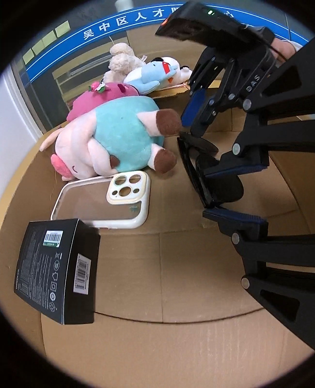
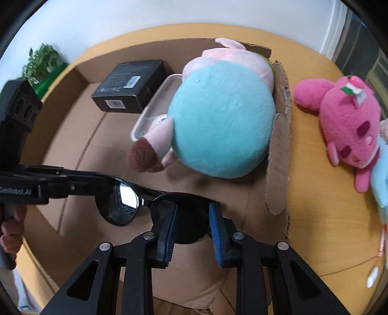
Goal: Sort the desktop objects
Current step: 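Carry the sunglasses with the left gripper over the cardboard box, then lower the sunglasses into the box and open the left gripper, then move the left gripper to the white phone stand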
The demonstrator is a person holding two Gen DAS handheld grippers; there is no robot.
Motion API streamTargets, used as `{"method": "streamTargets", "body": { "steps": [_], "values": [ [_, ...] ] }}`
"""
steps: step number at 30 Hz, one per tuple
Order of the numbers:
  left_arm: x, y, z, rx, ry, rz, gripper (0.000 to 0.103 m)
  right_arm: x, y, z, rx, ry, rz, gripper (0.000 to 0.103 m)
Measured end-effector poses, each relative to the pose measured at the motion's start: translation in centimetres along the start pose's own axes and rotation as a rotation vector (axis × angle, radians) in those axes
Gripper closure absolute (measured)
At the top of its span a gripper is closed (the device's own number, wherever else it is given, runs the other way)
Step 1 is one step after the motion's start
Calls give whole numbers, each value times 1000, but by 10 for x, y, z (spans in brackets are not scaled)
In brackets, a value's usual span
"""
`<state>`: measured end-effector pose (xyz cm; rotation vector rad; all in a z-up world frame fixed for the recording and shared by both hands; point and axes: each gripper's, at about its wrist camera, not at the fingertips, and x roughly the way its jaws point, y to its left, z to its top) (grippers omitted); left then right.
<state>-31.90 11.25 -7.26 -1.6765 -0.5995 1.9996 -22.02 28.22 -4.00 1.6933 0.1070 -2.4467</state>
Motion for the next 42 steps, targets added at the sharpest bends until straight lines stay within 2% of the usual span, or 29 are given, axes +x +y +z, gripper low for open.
{"method": "streamTargets", "body": {
  "steps": [2, 4, 6, 11, 15, 21, 25, 28, 30, 33, 35, 37, 38, 39, 40, 42],
  "values": [
    [3, -2, 0, -9, 8, 1, 79, -11, -3, -3, 8, -25, -10, 74],
    [5, -3, 1, -11, 9, 2, 79, -32, -8, -8, 15, -76, -19, 67],
    [7, -5, 1, -11, 11, 4, 79, -58, -17, -16, 38, -145, -30, 52],
    [13, -10, 5, -7, 15, 16, 78, -113, -45, -42, 135, -277, -3, 43],
    [15, -10, 12, -15, 0, 31, 77, -133, -53, -61, 168, -315, 3, 41],
    [17, -16, 15, -7, -12, 46, 76, -138, -48, -81, 168, -319, 13, 41],
    [14, -18, 14, -1, -16, 60, 65, -136, -40, -93, 174, -310, 36, 40],
    [2, -19, 9, 5, -36, 52, 65, -138, -30, -99, 159, -317, 46, 40],
    [-20, -22, 3, 32, -91, 68, 65, -144, -21, -102, 136, -339, 45, 36],
    [-78, -33, -21, 141, -262, 145, 64, -156, -1, -106, 104, -384, 22, 26],
    [-124, -40, -49, 205, -375, 194, 53, -162, 14, -107, 82, -415, 8, 21],
    [-171, -47, -82, 254, -507, 245, 31, -164, 29, -109, 74, -439, -12, 16],
    [-191, -49, -100, 279, -572, 276, 26, -164, 38, -110, 79, -453, -18, 13],
    [-213, -51, -122, 310, -649, 322, 21, -164, 45, -111, 86, -462, -16, 12],
    [-225, -53, -135, 330, -694, 352, 21, -163, 51, -111, 97, -468, -10, 12],
    [-246, -49, -159, 362, -743, 416, 21, -161, 65, -113, 115, -474, 0, 12]
  ]
}}
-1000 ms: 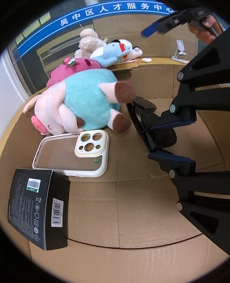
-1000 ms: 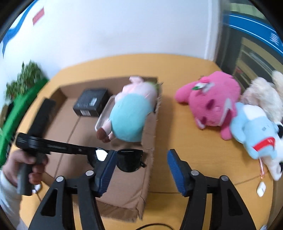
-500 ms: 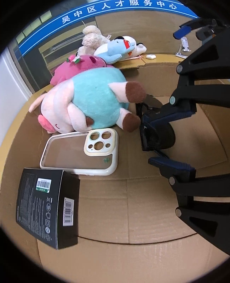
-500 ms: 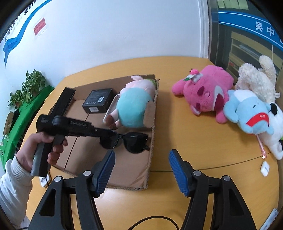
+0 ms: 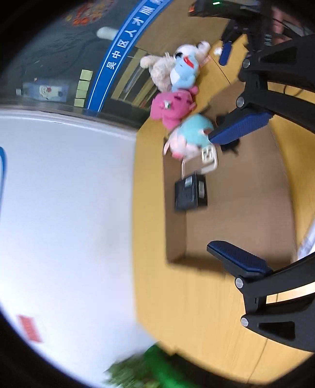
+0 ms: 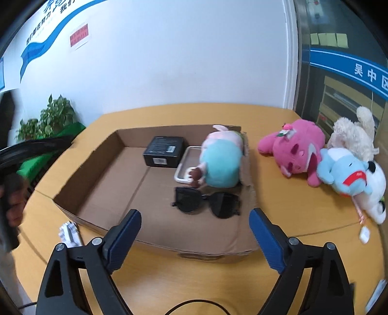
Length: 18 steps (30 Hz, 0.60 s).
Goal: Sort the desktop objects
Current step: 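Move the left gripper to the white phone stand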
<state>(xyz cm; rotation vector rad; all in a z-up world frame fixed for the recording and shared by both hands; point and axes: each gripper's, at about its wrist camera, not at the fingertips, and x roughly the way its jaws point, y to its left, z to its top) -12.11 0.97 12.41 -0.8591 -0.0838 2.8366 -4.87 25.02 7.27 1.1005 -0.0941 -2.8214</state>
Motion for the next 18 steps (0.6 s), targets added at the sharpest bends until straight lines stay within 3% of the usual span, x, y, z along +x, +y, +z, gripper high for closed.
{"method": "streamTargets", "body": {
  "steps": [2, 6, 11, 18],
  "values": [
    [-20, 13, -13, 8, 3, 35, 21, -1, 16, -4, -3, 0, 11, 12],
    [-37, 39, -45, -71, 43, 37, 21, -7, 43, -11, -25, -9, 17, 11],
    [-39, 65, -81, -144, 83, 70, 21, -14, 62, -19, -30, -17, -3, 11],
    [-33, 82, -116, -195, 108, 57, 21, -14, 76, -32, -54, 2, -37, 11]
  ]
}}
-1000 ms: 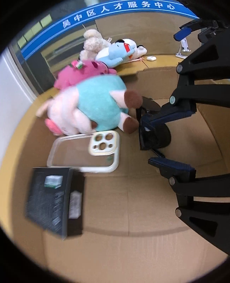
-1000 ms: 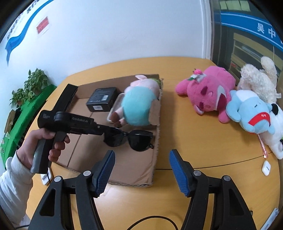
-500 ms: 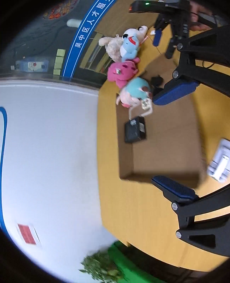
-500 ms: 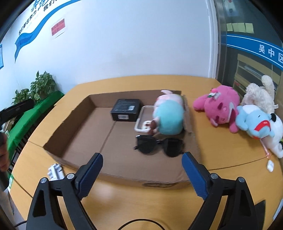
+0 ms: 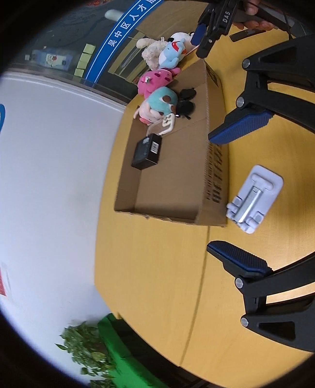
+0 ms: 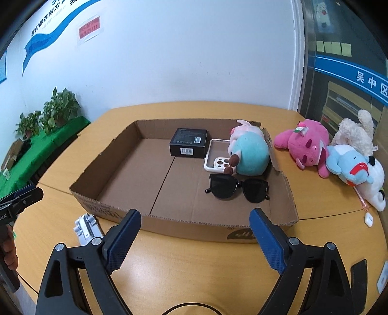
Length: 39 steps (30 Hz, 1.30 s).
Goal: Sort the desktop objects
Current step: 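Move the left gripper to the white phone stand, then grasp the white phone stand with the left gripper and lift it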
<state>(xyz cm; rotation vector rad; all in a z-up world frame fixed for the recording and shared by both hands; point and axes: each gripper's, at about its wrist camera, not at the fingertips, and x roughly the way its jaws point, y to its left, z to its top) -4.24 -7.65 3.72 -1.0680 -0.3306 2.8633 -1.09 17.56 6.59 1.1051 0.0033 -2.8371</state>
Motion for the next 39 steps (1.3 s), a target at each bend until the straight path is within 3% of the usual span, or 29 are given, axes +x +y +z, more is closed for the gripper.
{"method": "streamTargets", "body": {
  "steps": [7, 12, 15, 19, 23, 26, 29, 33, 37, 39],
  "values": [
    [17, 18, -18, -55, 36, -6, 21, 6, 13, -7, -7, 10, -14, 11],
    [33, 29, -29, -90, 82, -13, 21, 23, 32, -13, -45, 45, 43, 11],
    [43, 39, -37, -143, 128, -20, 22, 40, 51, -21, -98, 89, 150, 11],
    [55, 51, -49, -211, 196, -50, 23, 68, 90, -42, -222, 172, 357, 11],
    [70, 58, -60, -274, 258, -80, 23, 90, 131, -59, -377, 193, 459, 11],
    [84, 62, -64, -332, 304, -99, 26, 112, 152, -63, -401, 220, 521, 12],
    [98, 61, -66, -370, 333, -126, 26, 131, 161, -65, -393, 243, 557, 14],
    [106, 53, -60, -352, 337, -91, 26, 145, 174, -75, -437, 274, 558, 28],
    [108, 38, -61, -277, 330, -24, 29, 145, 181, -85, -453, 247, 535, 37],
    [108, 34, -61, -251, 327, 24, 37, 143, 181, -87, -437, 239, 524, 38]
  ]
}}
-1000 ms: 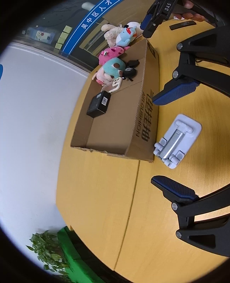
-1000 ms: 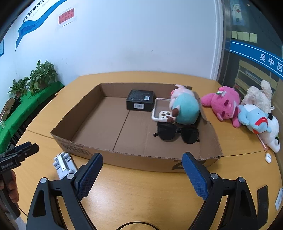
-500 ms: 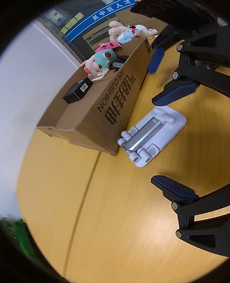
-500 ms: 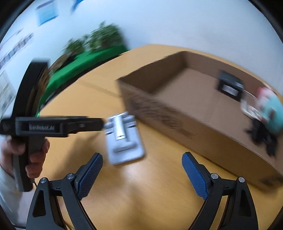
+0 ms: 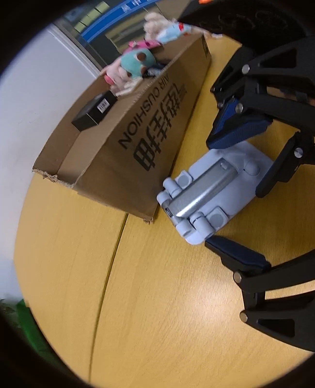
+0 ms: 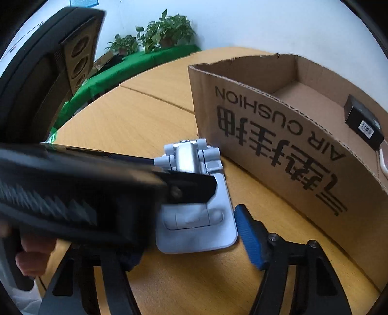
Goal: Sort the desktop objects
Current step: 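Grasp the white phone stand with the left gripper and lift it, then carry the phone stand into the box beside the UGREEN box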
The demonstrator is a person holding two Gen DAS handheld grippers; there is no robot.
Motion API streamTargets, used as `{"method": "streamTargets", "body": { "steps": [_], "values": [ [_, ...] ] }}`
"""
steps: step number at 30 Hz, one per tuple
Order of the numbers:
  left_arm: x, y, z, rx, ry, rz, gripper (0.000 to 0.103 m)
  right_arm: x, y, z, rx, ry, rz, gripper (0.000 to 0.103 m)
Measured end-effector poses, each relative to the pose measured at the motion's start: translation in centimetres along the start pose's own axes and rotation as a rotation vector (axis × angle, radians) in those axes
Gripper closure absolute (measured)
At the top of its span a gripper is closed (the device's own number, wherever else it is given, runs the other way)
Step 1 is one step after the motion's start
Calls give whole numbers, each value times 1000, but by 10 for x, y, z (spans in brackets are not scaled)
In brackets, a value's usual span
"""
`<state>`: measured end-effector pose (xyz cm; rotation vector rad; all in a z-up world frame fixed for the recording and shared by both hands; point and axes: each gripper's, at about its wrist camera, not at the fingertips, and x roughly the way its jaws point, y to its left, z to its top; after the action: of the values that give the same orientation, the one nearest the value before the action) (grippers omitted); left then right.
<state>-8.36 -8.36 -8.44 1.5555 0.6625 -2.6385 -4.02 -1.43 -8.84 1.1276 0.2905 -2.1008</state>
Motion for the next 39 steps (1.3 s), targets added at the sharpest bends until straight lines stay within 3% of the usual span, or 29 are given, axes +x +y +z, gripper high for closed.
{"method": "streamTargets", "body": {
  "steps": [8, 12, 21, 26, 30, 35, 39],
  "values": [
    [-3, -2, -8, 2, -10, 30, 46, -8, 20, -14, 53, -4, -90, 40],
    [-7, -3, -16, 0, -12, -10, 47, -21, 25, -24, 87, -13, -111, 41],
    [-66, -42, 6, 115, -143, -60, 49, -80, 33, -10, 116, -159, -197, 41],
    [-95, -79, 48, 226, -222, -104, 49, -113, 16, 27, 129, -252, -266, 41],
    [-96, -107, 95, 302, -244, -137, 49, -133, -16, 64, 163, -304, -302, 40],
    [-64, -129, 174, 340, -168, -177, 58, -125, -81, 116, 250, -307, -302, 41],
    [-29, -141, 216, 359, -117, -178, 58, -106, -132, 149, 322, -290, -295, 40]
  ]
}}
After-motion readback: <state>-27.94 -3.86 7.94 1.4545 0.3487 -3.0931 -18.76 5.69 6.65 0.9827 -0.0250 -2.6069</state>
